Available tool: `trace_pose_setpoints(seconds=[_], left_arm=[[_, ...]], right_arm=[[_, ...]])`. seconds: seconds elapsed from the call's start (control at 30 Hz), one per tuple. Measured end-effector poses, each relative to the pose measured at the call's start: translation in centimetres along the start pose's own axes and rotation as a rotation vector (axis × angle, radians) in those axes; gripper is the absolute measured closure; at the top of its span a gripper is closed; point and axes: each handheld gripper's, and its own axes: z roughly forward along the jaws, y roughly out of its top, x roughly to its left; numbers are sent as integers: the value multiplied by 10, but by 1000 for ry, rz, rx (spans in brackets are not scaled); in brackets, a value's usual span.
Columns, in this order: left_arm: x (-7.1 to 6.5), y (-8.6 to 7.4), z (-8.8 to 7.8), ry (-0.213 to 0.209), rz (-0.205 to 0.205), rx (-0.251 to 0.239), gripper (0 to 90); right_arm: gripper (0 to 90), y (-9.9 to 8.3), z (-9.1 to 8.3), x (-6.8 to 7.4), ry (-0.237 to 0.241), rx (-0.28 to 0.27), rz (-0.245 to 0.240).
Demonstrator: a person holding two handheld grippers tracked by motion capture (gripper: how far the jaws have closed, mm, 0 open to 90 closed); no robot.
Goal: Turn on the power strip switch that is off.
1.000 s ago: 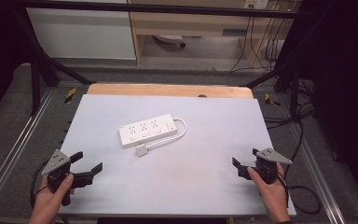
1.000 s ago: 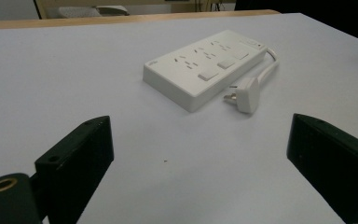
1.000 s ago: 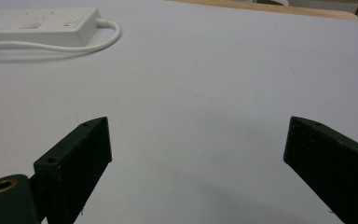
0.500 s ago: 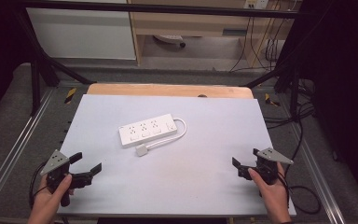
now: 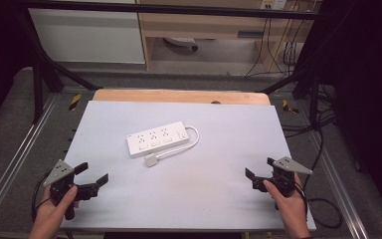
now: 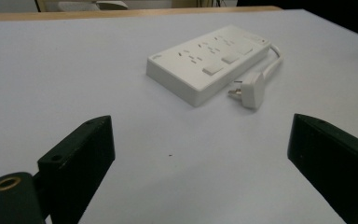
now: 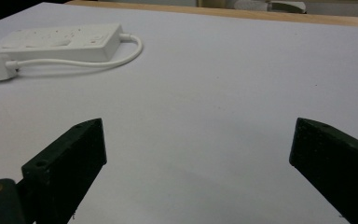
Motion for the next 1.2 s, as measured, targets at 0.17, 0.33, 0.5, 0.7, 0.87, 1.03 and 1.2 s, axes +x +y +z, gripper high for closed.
trace_pose_setpoints(seconds=[0.17,0.33,0.5,0.7,0.87,1.03,1.2], left_arm=[[4,-4,3,-9,4,35,66],[0,-5,3,-9,28,44,65],[1,-5,1,-1,26,42,65],[0,-3,0,-12,20,22,65],[-1,1,-1,-24,16,-8,67],[-4,10,-3,-49,24,-58,72],[-6,21,-2,-70,21,-63,77]], right_arm=[[50,9,4,5,25,-4,-11],[50,15,7,13,34,-3,-29],[48,20,8,20,41,-3,-47],[42,15,13,21,35,15,-54],[40,12,17,21,39,30,-57],[37,11,20,23,40,40,-65],[37,9,23,24,41,58,-64]])
